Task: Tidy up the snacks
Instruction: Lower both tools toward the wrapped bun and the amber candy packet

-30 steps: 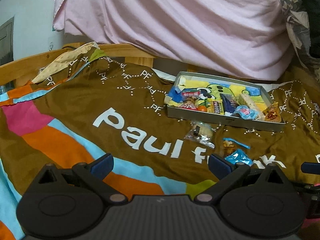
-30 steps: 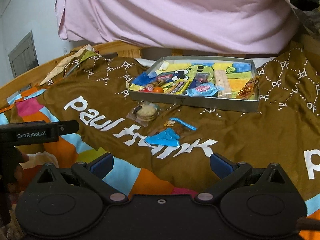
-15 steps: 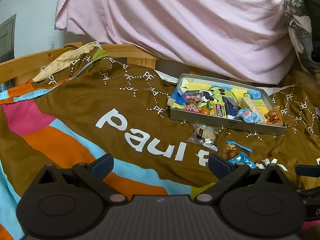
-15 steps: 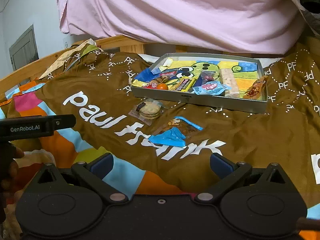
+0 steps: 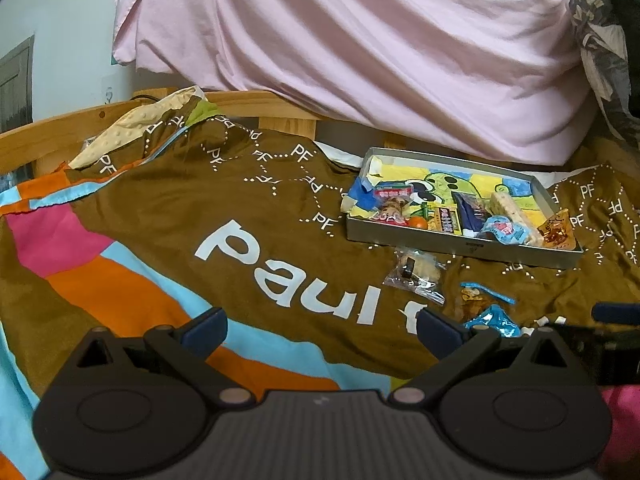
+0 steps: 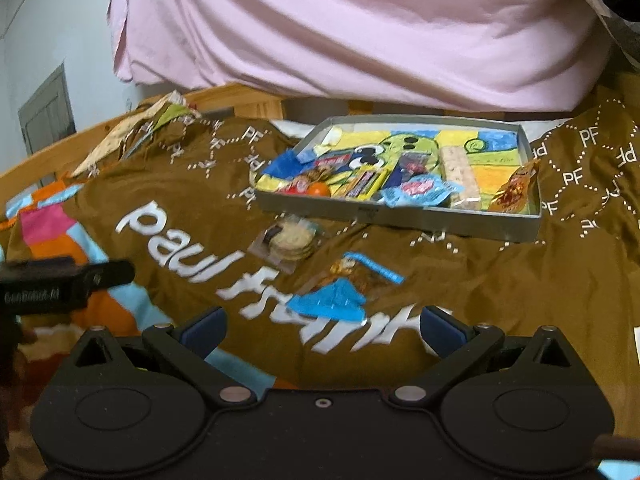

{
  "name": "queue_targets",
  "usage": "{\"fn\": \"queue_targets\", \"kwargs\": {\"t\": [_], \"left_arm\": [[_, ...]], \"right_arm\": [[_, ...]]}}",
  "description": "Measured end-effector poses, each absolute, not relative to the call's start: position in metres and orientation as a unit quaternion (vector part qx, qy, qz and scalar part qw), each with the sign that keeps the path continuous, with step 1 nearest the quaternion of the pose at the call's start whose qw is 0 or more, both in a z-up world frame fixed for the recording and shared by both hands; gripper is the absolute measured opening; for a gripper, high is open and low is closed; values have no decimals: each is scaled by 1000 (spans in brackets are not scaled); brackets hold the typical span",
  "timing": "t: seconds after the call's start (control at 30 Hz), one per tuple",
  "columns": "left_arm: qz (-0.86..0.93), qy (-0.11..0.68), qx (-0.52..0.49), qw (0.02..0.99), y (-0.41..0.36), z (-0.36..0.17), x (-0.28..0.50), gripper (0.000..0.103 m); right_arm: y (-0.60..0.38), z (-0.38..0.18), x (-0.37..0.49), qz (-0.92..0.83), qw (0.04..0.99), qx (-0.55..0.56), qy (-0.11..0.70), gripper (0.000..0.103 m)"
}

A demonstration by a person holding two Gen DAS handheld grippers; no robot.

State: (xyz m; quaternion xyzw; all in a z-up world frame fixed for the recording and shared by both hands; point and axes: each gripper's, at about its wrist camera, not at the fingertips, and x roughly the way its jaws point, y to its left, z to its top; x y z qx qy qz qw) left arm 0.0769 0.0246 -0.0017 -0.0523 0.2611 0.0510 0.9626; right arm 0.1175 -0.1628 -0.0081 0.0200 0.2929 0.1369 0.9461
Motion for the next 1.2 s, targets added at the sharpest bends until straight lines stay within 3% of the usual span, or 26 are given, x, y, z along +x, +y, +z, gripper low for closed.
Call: {"fn": "queue_targets", "kwargs": {"t": [0.73,1.2], "left_arm": [[-38,284,-27,958,-17,-10,181,103],[-113,343,-4,932,-33,-34,255,103]], "right_arm": [[-184,-22,182,123,951,9,283,102],[-167,-57,203,167,924,-3,345,102]]}}
